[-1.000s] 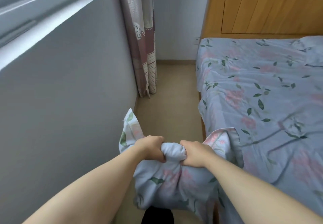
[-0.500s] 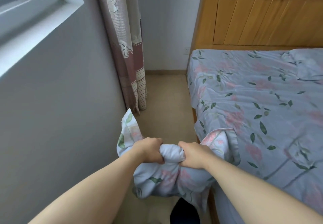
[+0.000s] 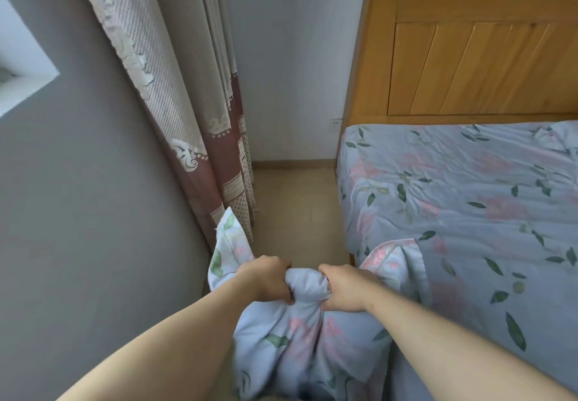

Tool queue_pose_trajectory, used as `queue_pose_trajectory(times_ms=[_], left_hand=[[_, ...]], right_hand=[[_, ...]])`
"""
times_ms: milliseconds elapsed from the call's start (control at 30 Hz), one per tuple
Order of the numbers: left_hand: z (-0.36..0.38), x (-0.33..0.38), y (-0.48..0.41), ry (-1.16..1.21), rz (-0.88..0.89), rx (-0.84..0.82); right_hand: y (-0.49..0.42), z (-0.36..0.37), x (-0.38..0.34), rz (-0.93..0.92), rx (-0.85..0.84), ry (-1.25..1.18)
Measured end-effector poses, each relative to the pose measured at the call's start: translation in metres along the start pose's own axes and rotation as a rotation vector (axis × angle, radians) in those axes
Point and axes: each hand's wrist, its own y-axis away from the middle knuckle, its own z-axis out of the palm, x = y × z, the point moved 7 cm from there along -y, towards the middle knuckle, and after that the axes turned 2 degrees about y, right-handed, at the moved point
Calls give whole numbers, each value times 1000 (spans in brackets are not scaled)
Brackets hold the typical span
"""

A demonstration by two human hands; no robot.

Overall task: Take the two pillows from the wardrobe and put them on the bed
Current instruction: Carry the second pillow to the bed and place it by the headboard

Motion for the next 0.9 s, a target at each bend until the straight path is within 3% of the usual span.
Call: queue_pose_trajectory(times_ms=[267, 900], left_hand=[[-78, 3, -114, 5, 5, 1], [-270, 28, -378, -32, 187, 12]], right_hand=[[-96, -90, 37, -31, 62, 57], [-310, -278, 138, 144, 190, 26]])
